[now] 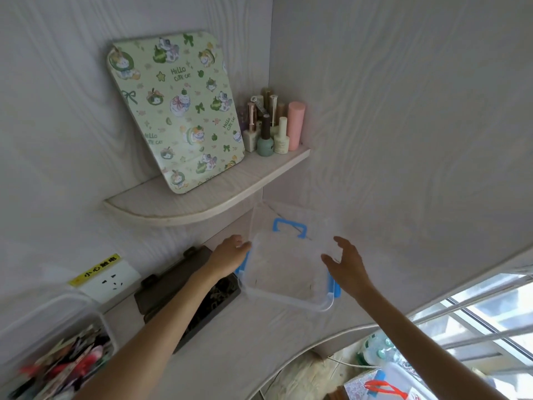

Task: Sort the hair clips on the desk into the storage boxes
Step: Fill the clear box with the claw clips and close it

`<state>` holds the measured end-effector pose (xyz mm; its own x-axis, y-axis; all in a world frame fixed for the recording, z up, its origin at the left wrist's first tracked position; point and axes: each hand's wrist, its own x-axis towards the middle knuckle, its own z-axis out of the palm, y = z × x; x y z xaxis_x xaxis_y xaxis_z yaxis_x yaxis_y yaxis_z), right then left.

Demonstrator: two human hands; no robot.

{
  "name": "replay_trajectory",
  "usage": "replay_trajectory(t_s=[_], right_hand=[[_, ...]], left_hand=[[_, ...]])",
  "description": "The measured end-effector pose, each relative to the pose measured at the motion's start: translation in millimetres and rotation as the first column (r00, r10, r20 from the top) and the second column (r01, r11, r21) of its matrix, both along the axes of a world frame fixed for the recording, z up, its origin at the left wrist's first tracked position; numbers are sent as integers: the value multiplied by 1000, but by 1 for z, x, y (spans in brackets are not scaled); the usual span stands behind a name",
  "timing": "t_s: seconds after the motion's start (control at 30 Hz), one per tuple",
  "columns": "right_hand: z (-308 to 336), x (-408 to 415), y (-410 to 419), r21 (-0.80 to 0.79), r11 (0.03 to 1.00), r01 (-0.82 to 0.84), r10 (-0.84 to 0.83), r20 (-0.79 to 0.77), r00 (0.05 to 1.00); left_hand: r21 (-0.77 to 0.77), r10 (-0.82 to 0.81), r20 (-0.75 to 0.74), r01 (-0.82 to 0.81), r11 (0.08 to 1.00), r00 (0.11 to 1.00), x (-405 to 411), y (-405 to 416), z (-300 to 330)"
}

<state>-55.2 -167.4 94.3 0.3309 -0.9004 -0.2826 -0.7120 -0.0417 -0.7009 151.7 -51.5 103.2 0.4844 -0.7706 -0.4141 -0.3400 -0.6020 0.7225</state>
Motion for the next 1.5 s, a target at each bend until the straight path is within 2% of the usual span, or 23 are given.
replay_trajectory(t_s=[0.07, 0.1, 0.17, 0.23, 0.33, 0.47, 0.57, 0.63, 0.7, 0.77, 0.83, 0.87, 0.93, 1.0, 1.07, 1.17, 1.23, 1.3, 1.4, 1.5], right_hand=[[3, 7, 14, -199, 980, -33, 52, 94, 994], [6, 12, 22, -227, 972, -67, 101, 139, 985], [9, 27, 38, -182, 963, -198, 231, 180, 956], [11, 42, 55, -140, 919, -368, 386, 140, 912], [13, 70, 90, -64, 806, -589, 588, 206, 782], [1, 115, 145, -19, 575, -818, 799, 227, 557], [-16, 146, 190, -37, 446, -894, 881, 196, 431], [-25, 159, 231, -25, 382, -924, 912, 173, 372], [-35, 168, 263, -17, 324, -946, 938, 141, 318], [-43, 175, 296, -38, 233, -972, 969, 93, 228], [-49, 180, 327, 7, 142, -990, 989, 27, 143], [-54, 182, 337, 25, 91, -996, 996, -21, 91], [-61, 189, 363, 51, -84, -995, 982, -166, -91], [-68, 195, 385, 62, -237, -970, 933, -265, -245], [-76, 200, 409, 17, -344, -939, 876, -352, -328], [-91, 202, 432, -56, -447, -893, 808, -455, -375], [-100, 200, 439, -59, -483, -874, 782, -477, -400], [-105, 198, 439, -110, -461, -880, 819, -433, -375], [-107, 198, 427, -205, -419, -884, 878, -340, -337], [-99, 200, 412, -170, -412, -895, 870, -364, -331]], left_hand=[[-14, -12, 20, 12, 1000, 1000, -1, 12, 0], [-33, -23, 29, 23, 999, 999, 0, 19, 0], [-80, 3, 38, 0, 997, 999, 3, 35, 1], [-116, 45, 44, -40, 992, 998, 6, 51, 4], [-162, 104, 63, -93, 982, 993, 13, 90, 9], [-264, 305, 81, -275, 925, 949, 32, 170, -3], [-372, 510, 52, -457, 808, 858, 36, 238, -16], [-358, 635, 88, -571, 739, 768, 28, 290, -19], [-328, 711, 178, -641, 694, 680, 23, 333, -24], [-256, 790, 273, -750, 610, 549, 16, 378, -29], [-139, 818, 343, -836, 530, 462, 12, 418, -39], [-62, 812, 344, -851, 521, 472, 9, 431, -44], [81, 803, 278, -846, 527, 527, 3, 459, -56], [143, 783, 237, -818, 557, 574, -3, 476, -64], [167, 743, 305, -802, 573, 595, -3, 495, -68], [237, 676, 417, -791, 565, 608, 4, 521, -71], [317, 596, 458, -748, 584, 660, 8, 537, -72], [360, 494, 536, -715, 600, 684, 12, 545, -75], [383, 367, 658, -712, 588, 657, 17, 544, -78], [405, 254, 721, -690, 600, 645, 20, 540, -77]])
